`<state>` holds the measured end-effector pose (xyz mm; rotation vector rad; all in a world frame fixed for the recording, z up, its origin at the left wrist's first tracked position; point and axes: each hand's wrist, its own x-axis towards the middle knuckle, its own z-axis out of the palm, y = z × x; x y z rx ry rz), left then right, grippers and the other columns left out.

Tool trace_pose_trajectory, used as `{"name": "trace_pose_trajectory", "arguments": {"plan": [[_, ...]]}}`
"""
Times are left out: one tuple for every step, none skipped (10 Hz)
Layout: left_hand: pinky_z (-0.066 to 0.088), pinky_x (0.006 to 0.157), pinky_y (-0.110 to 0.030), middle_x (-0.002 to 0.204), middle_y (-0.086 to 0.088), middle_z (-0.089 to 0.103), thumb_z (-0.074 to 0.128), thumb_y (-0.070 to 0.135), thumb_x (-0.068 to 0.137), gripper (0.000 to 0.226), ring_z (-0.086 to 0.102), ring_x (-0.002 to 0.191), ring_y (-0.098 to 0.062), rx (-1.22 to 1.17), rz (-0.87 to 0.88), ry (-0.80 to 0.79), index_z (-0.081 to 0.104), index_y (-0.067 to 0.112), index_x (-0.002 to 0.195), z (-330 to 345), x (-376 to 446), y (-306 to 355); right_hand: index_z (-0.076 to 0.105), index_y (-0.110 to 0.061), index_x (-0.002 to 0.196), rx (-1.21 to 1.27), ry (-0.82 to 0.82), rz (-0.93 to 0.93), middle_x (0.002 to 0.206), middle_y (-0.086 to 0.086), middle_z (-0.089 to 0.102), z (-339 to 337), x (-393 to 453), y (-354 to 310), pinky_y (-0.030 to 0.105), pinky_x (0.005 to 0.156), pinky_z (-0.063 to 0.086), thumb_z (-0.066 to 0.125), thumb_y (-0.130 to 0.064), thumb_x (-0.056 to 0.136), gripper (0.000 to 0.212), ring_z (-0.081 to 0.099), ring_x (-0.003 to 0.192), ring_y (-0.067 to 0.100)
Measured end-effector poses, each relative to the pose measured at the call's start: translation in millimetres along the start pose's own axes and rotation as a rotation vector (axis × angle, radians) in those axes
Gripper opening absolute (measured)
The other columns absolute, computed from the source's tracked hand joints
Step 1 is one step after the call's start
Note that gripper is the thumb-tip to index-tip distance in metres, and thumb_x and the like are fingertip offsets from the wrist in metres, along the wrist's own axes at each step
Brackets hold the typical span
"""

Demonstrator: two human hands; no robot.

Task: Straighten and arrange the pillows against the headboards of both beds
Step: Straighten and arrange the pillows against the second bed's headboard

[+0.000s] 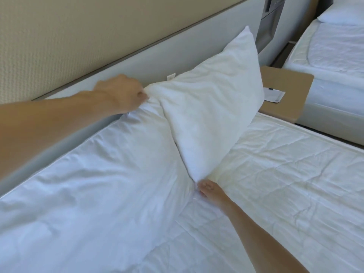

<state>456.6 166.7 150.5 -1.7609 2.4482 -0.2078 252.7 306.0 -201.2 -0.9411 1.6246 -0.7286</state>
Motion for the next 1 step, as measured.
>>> {"name": "trace_pose_trajectory", "arguments": {"plan": [[0.051,0.080,-0.043,0.076,-0.003,0.065,0.044,0.045,0.092,0.042,0.060,0.087,-0.030,-0.188,-0.069,0.045,0.060,0.017,0.066,6.7,-30.3,-22.8,0.061,-0.013,0.092,0.030,0.043,-0.028,0.082,-0.004,0.064,-6.5,-22.2,-3.7,0.032,0.085,0.049,0.056,-0.046,0.095,0.034,0.064,0.085,0.014]]}}
